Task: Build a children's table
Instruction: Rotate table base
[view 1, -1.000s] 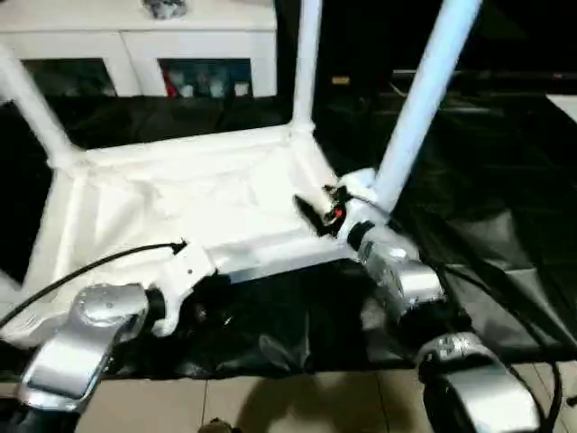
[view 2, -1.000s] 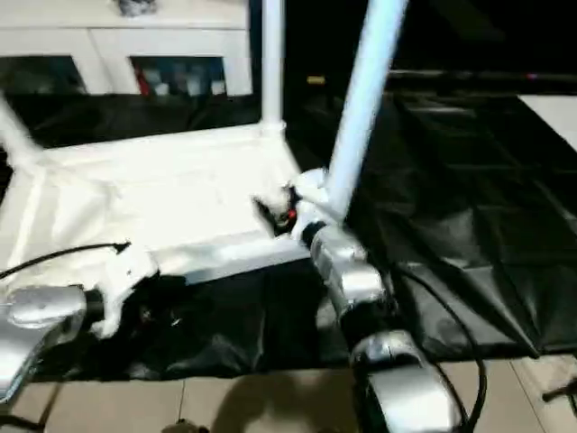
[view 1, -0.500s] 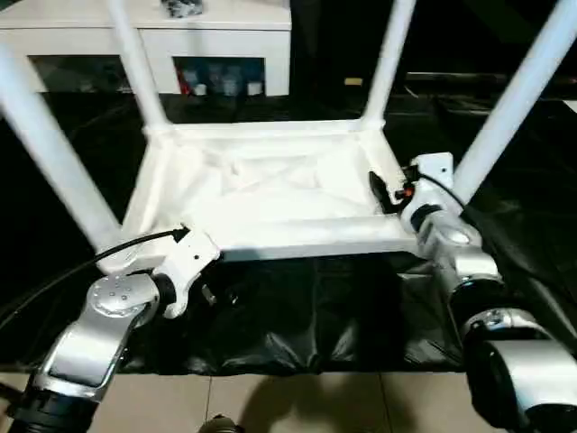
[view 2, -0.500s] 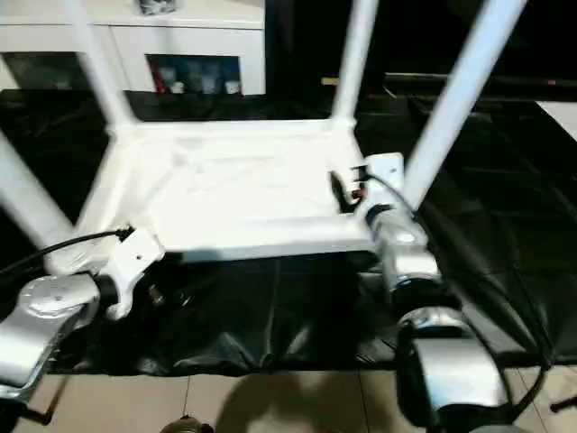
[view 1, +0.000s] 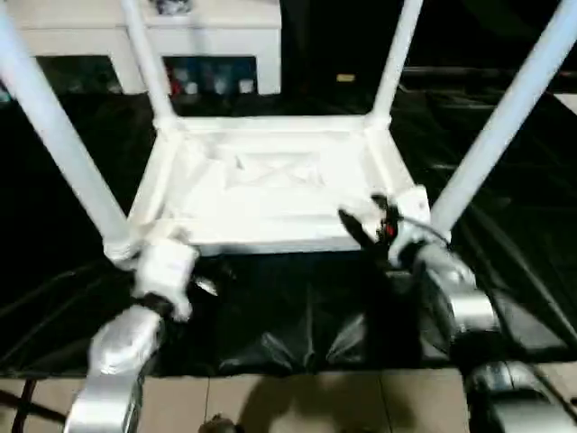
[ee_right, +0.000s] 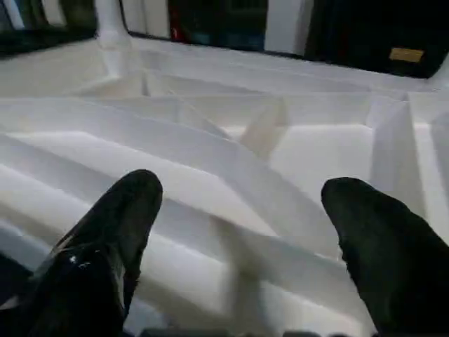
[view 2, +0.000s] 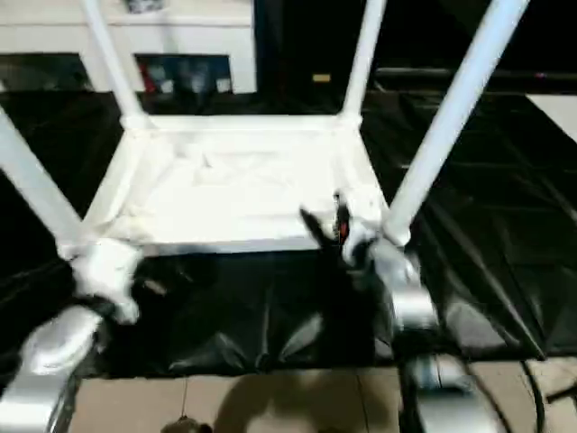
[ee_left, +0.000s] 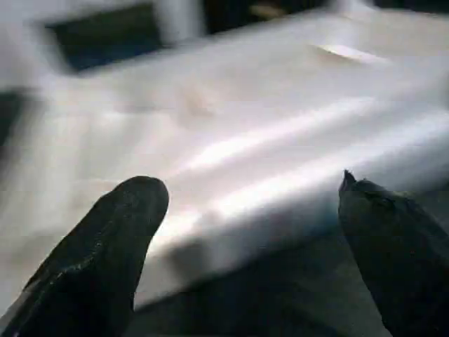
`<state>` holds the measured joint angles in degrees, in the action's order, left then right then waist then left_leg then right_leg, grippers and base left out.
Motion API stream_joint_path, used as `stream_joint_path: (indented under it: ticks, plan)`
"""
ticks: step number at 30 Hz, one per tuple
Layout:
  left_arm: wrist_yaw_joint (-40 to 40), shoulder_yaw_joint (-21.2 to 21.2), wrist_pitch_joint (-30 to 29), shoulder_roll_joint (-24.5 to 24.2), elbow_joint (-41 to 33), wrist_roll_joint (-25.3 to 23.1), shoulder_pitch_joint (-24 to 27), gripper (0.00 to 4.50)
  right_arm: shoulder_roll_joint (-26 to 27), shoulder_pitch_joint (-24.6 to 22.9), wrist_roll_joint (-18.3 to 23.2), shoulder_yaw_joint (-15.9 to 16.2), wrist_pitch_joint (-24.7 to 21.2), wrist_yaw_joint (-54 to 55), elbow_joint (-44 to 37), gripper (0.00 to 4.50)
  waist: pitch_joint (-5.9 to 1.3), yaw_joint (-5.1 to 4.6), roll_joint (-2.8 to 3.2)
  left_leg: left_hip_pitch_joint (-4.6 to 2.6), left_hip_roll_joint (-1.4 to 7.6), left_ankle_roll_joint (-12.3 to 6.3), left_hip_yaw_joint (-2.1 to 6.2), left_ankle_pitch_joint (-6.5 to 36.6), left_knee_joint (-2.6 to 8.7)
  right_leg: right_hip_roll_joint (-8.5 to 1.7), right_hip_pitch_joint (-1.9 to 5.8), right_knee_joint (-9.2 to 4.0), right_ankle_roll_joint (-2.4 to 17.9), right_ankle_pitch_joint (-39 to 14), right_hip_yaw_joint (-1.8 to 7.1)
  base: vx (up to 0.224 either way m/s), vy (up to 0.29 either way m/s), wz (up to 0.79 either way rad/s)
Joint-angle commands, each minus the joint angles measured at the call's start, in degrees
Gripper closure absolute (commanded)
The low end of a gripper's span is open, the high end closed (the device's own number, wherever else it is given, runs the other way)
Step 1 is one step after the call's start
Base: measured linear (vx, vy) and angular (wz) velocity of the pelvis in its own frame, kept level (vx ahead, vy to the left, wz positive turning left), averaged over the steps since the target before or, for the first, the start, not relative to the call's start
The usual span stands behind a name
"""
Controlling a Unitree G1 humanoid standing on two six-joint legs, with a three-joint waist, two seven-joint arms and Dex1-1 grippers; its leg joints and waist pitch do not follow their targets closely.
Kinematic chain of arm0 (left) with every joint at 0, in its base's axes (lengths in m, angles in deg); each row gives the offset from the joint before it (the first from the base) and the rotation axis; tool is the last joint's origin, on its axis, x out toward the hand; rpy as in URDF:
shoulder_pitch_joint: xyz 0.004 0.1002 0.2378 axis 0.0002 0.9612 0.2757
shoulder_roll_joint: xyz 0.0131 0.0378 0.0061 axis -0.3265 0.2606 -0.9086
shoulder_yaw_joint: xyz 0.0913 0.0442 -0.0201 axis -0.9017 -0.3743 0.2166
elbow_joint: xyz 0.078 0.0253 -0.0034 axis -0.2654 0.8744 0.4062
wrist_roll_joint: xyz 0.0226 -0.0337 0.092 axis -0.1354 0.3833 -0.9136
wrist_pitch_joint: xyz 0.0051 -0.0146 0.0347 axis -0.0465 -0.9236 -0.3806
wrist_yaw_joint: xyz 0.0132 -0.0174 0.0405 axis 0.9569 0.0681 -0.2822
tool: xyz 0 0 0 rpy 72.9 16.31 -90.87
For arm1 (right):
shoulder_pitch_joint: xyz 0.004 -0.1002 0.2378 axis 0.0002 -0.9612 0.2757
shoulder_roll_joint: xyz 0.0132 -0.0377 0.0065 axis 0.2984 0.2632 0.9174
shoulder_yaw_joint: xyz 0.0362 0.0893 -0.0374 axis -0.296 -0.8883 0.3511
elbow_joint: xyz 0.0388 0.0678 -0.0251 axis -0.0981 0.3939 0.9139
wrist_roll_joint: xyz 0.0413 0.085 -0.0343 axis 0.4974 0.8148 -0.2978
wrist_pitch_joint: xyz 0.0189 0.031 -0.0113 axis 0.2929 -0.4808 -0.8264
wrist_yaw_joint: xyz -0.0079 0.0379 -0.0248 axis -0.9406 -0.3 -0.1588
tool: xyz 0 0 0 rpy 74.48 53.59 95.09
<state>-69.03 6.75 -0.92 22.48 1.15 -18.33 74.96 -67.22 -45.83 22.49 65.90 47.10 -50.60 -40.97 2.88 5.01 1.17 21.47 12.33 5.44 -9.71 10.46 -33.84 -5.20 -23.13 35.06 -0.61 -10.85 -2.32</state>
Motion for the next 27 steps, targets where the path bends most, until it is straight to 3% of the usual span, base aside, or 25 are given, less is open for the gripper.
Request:
stream_joint_path:
  ticks: [1,3,4,6,11,12,13,16,17,18,22,24,27]
  plan:
    - [-2.48,1.47,1.1,0.65,-1.67,-0.58,0.69,0.0,-0.34,-0.86,1.25,-0.05,-1.66,-0.38,-4.12,0.01,-3.41,-0.11,0.44,-0.53,0.27,-1.56,-0.34,17.5,4.36,-1.09,2.36,-4.48,10.01,-12.5,1.01,0.0,0.0,0.0]
    - [-6.17,4.08,2.41,3.05,-3.68,-0.19,2.42,0.0,-0.82,-5.23,1.6,0.4,-4.72,-1.35,-10.48,0.01,-3.18,-0.04,0.46,-0.51,0.34,-1.11,-0.27,18.97,4.51,-1.14,2.09,-4.95,8.13,-15.78,1.13,0.0,0.0,0.0]
    - [-7.8,5.43,3.23,4.44,-4.86,0.58,3.36,0.0,-1.31,-7.75,1.64,0.87,-6.37,-1.96,-13.98,0.01,-3.06,-0.14,0.14,-0.35,0.26,-1.17,-0.27,18.71,4.56,-0.89,2.28,-5.05,7.55,-15.69,1.19,0.0,0.0,0.0]
    - [-9.93,6.67,4.93,6.29,-6.28,1.68,4.53,0.0,-2.61,-12.01,1.22,2.09,-10.11,-2.34,-19.55,0.01,-3.14,0.01,0.13,-0.23,0.32,-1.27,-0.2,18.34,4.62,-0.89,2.2,-5.1,6.92,-15.18,1.21,0.0,0.0,0.0]
    - [-12.91,7.27,7.71,7.78,-7.25,0.79,4.71,0.0,-4.14,-15.6,-0.8,2.88,-13.94,-0.22,-23.92,0.01,-3.06,-0.12,0.28,-0.08,0.15,-1.0,-0.09,18.74,4.64,-0.82,1.99,-5.35,5.58,-16.17,1.19,0.0,0.0,0.0]
    - [-13.29,7.32,8.08,8.21,-7.41,0.77,4.63,0.0,-4.41,-16.34,-1.07,2.91,-15.24,0.24,-25.21,0.01,-3.06,-0.14,0.23,-0.09,0.13,-0.98,-0.11,18.96,4.61,-0.82,1.96,-5.37,5.42,-16.65,1.21,0.0,0.0,0.0]
    - [-14.28,7.57,8.29,8.61,-7.09,0.03,4.05,0.0,-4.76,-17.63,-1.18,2.95,-19.07,0.97,-27.73,0.01,-3.11,-0.14,0.55,-0.15,0.11,-0.85,-0.07,19.16,4.58,-0.93,1.91,-5.37,5.17,-17.17,1.25,0.0,0.0,0.0]
    - [-16.21,8.69,7.81,8.91,-6.11,-0.58,3.1,0.0,-4.95,-18.46,-1.27,3.08,-22.07,1.78,-29.65,0.01,-3.19,-0.19,0.84,-0.16,0.02,-0.62,-0.01,18.99,4.53,-0.83,1.9,-5.39,4.54,-16.66,1.23,0.0,0.0,0.0]
    - [-17.66,9.51,7.17,8.98,-5.37,-1.01,2.42,0.0,-5.07,-18.7,-1.31,3.2,-23.21,2.19,-30.32,0.01,-3.13,-0.29,0.67,-0.17,-0.04,-0.48,-0.03,18.96,4.52,-0.67,1.88,-5.48,4.39,-16.64,1.23,0.0,0.0,0.0]
    - [-19.61,10.51,5.24,8.71,-3.83,-1.71,1.29,0.0,-5.03,-18.69,-1.41,3.31,-23.65,2.5,-30.71,0.01,-3.21,-0.24,1.15,-0.35,-0.1,-0.14,0.05,19.2,4.48,-0.72,1.8,-5.38,4.36,-16.82,1.19,0.0,0.0,0.0]
    - [-21.27,12.34,4.34,7.94,-0.24,-1.07,-1.38,0.0,-4.16,-17.52,-0.93,2.98,-23.67,3.03,-30.8,0.01,-3.39,-0.46,0.54,-0.18,-0.3,-0.3,0.0,18.28,4.32,-0.72,1.86,-5.46,4.11,-16.72,1.13,0.0,0.0,0.0]
    - [-21.22,13.0,4.12,7.3,2.62,-0.07,-3.73,0.0,-4.02,-16.64,-1.06,2.98,-24.4,3.52,-30.14,0.01,-3.5,-0.31,0.8,-0.28,-0.34,-0.37,0.03,17.05,4.26,-0.7,1.76,-5.3,4.52,-15.56,1.19,0.0,0.0,0.0]
    - [-20.89,13.87,4.5,6.35,5.91,1.2,-6.65,0.0,-3.89,-15.9,-1.57,3.04,-25.69,4.12,-29.58,0.01,-3.59,-0.22,0.65,-0.21,-0.22,-0.29,0.07,16.13,4.31,-0.82,1.95,-5.02,5.08,-13.82,1.2,0.0,0.0,0.0]
